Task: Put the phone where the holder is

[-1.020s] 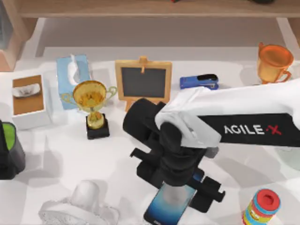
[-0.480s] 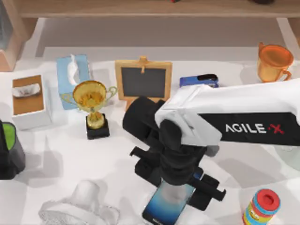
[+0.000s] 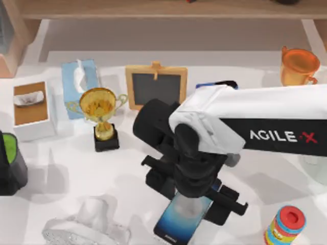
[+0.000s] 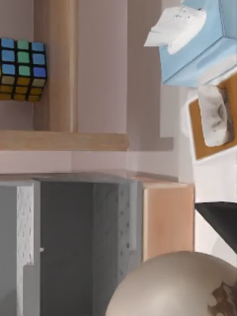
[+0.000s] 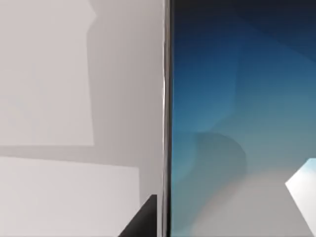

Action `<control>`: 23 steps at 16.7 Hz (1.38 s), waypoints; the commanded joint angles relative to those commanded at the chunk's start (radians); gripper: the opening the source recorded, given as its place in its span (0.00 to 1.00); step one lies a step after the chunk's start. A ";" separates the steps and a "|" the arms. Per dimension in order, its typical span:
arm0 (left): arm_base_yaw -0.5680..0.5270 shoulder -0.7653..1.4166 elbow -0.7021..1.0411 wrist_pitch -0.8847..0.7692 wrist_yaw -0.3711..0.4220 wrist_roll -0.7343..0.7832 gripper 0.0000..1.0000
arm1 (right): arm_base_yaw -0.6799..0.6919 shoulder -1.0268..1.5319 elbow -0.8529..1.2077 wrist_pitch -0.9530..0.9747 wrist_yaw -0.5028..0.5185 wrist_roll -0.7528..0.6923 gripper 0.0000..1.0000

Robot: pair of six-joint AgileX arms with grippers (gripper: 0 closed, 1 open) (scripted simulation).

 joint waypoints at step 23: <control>0.000 0.000 0.000 0.000 0.000 0.000 1.00 | -1.285 -0.397 0.051 0.345 -0.639 -1.731 0.00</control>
